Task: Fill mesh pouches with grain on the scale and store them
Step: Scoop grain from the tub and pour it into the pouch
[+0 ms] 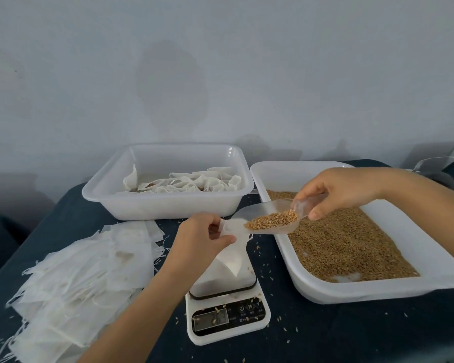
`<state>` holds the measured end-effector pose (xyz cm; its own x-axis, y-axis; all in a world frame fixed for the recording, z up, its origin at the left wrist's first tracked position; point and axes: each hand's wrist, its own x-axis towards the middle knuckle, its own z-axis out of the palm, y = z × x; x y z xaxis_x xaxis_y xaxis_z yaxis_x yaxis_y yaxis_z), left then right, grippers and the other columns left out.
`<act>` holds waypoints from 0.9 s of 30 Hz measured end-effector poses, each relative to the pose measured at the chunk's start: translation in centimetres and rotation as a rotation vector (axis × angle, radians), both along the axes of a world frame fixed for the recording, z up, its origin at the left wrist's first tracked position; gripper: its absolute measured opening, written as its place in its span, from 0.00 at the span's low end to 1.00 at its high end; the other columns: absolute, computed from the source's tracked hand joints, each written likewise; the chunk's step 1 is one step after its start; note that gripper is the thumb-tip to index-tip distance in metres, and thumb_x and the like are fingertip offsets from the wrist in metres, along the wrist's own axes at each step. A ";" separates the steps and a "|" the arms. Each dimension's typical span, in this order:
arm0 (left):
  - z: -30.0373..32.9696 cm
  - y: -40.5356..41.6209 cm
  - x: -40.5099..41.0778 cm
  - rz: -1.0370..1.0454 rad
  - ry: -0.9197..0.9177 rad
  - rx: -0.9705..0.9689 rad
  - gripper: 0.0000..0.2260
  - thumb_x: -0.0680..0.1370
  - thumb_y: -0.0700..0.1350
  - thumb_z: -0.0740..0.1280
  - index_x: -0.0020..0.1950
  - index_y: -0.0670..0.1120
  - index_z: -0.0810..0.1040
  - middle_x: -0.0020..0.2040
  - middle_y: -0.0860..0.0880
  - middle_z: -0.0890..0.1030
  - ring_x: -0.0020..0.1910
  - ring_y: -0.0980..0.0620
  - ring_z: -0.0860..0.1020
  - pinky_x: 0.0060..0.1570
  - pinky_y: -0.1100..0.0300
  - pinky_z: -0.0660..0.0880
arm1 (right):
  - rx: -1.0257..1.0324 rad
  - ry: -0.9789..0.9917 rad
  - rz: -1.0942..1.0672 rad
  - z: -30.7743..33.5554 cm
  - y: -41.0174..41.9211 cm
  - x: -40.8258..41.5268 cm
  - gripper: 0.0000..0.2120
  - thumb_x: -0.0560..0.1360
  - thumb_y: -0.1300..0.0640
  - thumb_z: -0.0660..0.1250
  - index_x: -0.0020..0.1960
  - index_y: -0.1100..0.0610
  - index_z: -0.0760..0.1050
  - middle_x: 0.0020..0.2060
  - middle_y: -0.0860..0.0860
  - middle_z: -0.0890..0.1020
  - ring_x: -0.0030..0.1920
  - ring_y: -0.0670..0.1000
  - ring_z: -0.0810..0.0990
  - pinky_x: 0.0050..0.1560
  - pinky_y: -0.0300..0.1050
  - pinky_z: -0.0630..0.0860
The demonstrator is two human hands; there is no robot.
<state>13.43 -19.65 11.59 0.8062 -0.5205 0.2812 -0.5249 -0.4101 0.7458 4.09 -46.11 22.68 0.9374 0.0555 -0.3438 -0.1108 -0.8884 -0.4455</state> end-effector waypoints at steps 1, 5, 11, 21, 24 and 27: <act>0.0 0.2 0.1 -0.003 -0.002 0.009 0.11 0.68 0.48 0.76 0.37 0.55 0.74 0.38 0.55 0.78 0.39 0.60 0.77 0.39 0.76 0.71 | -0.008 0.020 0.008 0.1 0.1 0.1 0.14 0.72 0.56 0.72 0.54 0.39 0.79 0.51 0.36 0.82 0.53 0.36 0.79 0.56 0.36 0.71; -0.1 0.6 0.1 -0.020 -0.004 0.051 0.13 0.68 0.49 0.76 0.39 0.56 0.72 0.38 0.57 0.77 0.38 0.63 0.76 0.38 0.78 0.69 | -0.073 0.092 0.042 0.5 0.6 0.1 0.13 0.72 0.54 0.72 0.53 0.39 0.80 0.51 0.33 0.81 0.54 0.34 0.77 0.60 0.38 0.70; -0.4 0.4 -0.3 -0.089 -0.032 0.052 0.12 0.69 0.48 0.76 0.45 0.53 0.74 0.44 0.56 0.77 0.42 0.61 0.77 0.42 0.78 0.71 | -0.132 0.140 0.065 1.1 1.6 0.3 0.13 0.73 0.51 0.71 0.56 0.39 0.79 0.51 0.34 0.81 0.53 0.35 0.78 0.60 0.39 0.71; -0.3 0.7 -0.8 -0.146 -0.066 0.048 0.13 0.68 0.50 0.76 0.46 0.54 0.74 0.42 0.60 0.75 0.42 0.62 0.76 0.40 0.80 0.68 | -0.242 0.164 0.094 3.0 2.7 0.8 0.12 0.72 0.51 0.72 0.54 0.40 0.79 0.44 0.35 0.82 0.46 0.37 0.80 0.51 0.36 0.73; -0.2 0.8 -1.0 -0.170 -0.040 0.021 0.13 0.67 0.50 0.77 0.45 0.54 0.75 0.43 0.59 0.76 0.43 0.63 0.77 0.40 0.79 0.69 | -0.263 0.177 0.092 3.7 3.3 0.8 0.12 0.72 0.52 0.73 0.52 0.40 0.79 0.45 0.35 0.83 0.48 0.40 0.80 0.52 0.35 0.75; -0.1 0.8 -1.3 -0.201 0.008 0.004 0.13 0.67 0.51 0.76 0.45 0.56 0.75 0.44 0.60 0.76 0.43 0.67 0.77 0.41 0.77 0.71 | -0.325 0.172 0.100 4.2 4.0 0.9 0.12 0.71 0.51 0.73 0.53 0.40 0.79 0.44 0.33 0.82 0.48 0.38 0.80 0.52 0.35 0.74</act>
